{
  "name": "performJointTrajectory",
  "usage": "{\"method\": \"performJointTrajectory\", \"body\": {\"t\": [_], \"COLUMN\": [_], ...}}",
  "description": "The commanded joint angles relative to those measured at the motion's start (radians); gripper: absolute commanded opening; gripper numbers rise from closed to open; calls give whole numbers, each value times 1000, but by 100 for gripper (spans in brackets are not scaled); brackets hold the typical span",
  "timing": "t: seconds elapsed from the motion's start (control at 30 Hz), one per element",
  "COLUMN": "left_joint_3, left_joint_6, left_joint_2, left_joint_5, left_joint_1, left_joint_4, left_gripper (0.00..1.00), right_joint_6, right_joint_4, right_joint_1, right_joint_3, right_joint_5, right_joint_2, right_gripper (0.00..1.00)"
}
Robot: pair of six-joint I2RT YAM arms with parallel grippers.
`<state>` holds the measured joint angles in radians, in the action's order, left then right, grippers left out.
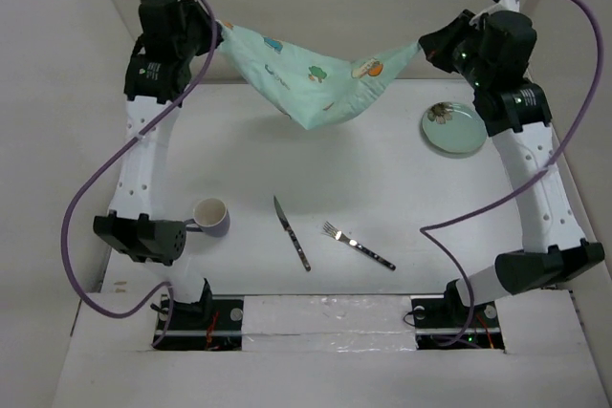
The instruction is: Set the dinner table for one person
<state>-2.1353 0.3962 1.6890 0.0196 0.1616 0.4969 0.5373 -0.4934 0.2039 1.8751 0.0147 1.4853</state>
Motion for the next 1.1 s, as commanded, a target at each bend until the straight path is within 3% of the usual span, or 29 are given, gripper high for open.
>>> {"method": "performJointTrajectory", "body": {"t": [0.0,0.17,0.37,0.4,0.43,0.47,0.57,0.63,0.67,0.73,0.8,0.9,0.93,1.0,1.07], "left_joint_3": [57,134,-104,-144,-158,-184,-201,-201,-192,-114,-23,220,355,473,523], "left_joint_6": [1,-34,-77,-86,-86,-86,-77,-74,-85,-100,-111,-97,-91,-91,-100], "left_joint_2": [-54,-14,312,401,402,493,562,587,594,568,480,303,258,120,36], "left_joint_5": [100,125,111,117,117,103,114,109,91,50,-10,-92,-133,-150,-141], "left_joint_1": [-75,-122,-122,-122,-122,-122,-112,-103,-94,-80,-66,-57,-57,-57,-57], "left_joint_4": [23,6,109,111,111,121,121,134,150,141,117,23,-30,-75,-92], "left_gripper": [0,0,0,2,2,6,6,16,35,57,62,57,37,14,14], "right_joint_6": [-17,-31,-37,-36,-36,-25,7,24,26,26,26,26,27,27,26], "right_joint_4": [-30,10,29,64,64,128,156,167,167,144,112,118,125,131,128], "right_joint_1": [6,-44,-78,-78,-78,-67,-67,-58,-58,-47,-47,-47,-47,-57,-57], "right_joint_3": [-16,-73,-40,-144,-145,-307,-401,-499,-523,-557,-565,-585,-597,-591,-567], "right_joint_5": [-51,-111,-125,-118,-117,-104,-66,-56,-71,-87,-116,-125,-130,-116,-98], "right_joint_2": [-62,11,184,179,179,152,145,147,148,164,179,167,152,145,145], "right_gripper": [0,0,0,0,0,0,0,0,0,0,0,0,0,0,0]}}
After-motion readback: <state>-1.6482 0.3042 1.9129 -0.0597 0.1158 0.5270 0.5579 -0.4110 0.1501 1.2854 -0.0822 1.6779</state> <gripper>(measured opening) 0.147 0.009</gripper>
